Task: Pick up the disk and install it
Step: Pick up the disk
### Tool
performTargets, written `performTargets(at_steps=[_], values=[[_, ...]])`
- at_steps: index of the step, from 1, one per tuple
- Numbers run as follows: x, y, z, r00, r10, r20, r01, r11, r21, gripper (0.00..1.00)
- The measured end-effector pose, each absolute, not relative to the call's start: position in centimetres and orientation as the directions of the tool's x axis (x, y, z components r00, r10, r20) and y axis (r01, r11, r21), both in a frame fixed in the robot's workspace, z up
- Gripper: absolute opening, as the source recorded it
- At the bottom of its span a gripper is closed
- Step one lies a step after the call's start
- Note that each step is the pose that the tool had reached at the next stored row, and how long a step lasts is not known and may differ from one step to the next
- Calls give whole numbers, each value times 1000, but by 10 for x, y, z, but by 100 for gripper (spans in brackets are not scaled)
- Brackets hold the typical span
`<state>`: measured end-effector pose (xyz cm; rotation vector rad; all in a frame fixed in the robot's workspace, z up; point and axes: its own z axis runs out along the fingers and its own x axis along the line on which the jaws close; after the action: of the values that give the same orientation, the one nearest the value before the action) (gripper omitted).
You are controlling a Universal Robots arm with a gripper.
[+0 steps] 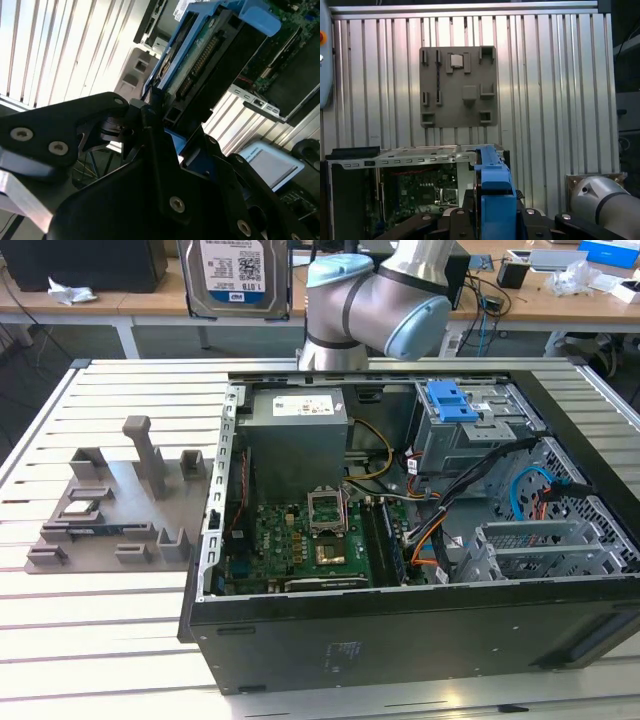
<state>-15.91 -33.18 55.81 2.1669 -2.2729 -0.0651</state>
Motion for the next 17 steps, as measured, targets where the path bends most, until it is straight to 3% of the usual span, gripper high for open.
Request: performTargets(at_steps=[17], values=[[-128,-352,548,-48,-998,-41,-998,47,31,37]])
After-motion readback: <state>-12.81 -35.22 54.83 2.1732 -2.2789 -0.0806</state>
